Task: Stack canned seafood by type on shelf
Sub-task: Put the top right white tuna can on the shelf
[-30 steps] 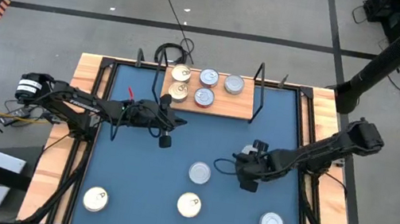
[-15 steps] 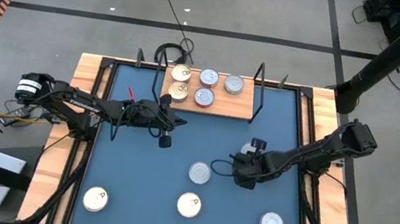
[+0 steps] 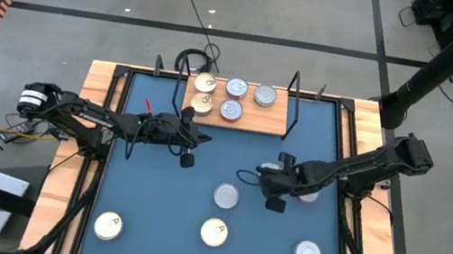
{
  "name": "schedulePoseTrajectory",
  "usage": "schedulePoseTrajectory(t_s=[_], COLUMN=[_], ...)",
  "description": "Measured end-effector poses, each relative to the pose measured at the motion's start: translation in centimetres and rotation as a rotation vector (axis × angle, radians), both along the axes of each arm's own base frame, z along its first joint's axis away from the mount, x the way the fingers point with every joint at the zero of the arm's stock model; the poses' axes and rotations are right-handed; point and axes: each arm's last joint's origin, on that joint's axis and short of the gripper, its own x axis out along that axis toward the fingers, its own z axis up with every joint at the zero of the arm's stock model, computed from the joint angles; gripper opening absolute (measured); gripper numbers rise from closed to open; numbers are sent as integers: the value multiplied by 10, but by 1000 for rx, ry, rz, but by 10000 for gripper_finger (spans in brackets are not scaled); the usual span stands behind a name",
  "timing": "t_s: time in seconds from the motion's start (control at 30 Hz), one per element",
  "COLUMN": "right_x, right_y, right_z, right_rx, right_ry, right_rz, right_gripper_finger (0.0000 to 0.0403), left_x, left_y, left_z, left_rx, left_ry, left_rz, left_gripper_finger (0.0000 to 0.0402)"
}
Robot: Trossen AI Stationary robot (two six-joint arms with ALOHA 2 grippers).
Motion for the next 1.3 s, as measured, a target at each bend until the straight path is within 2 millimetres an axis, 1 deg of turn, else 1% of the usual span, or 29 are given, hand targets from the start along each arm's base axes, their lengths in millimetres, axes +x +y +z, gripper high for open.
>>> schedulePoseTrajectory(t_s=[0.1, 0.23, 0.3, 0.37, 0.6, 0.67, 0.8, 0.93, 1.07, 1.17, 1.3], right_x=[8, 20, 25, 28, 34, 36, 42, 46, 46, 44, 40], right_y=[-3, -6, -9, -16, -43, -50, -63, -77, -96, -111, -132], right_z=[11, 16, 18, 19, 22, 27, 42, 59, 73, 77, 75], right_rx=[96, 244, 285, 290, 237, 222, 181, 88, -26, -112, -176], right_ry=[-62, -154, -197, -225, -258, -266, -297, -307, -289, -268, -231], right_rz=[-22, -32, -26, -37, -42, -38, -16, -8, -28, -35, -27], right_gripper_finger=[5, 2, 3, 4, 3, 4, 4, 4, 4, 3, 4], left_x=[0, 0, 0, 0, 0, 0, 0, 0, 0, 0, 0], left_y=[0, 0, 0, 0, 0, 0, 0, 0, 0, 0, 0], left_z=[0, 0, 0, 0, 0, 0, 0, 0, 0, 0, 0], left_rx=[0, -1, 0, -1, -1, -1, -1, -1, -1, -1, -1], left_ry=[0, 0, 0, -1, -1, -1, -1, -1, 0, -1, 0], left_rz=[0, 0, 0, 0, 0, 0, 0, 1, 0, 0, 0], left_gripper_finger=[11, 11, 11, 11, 11, 11, 11, 11, 11, 11, 11])
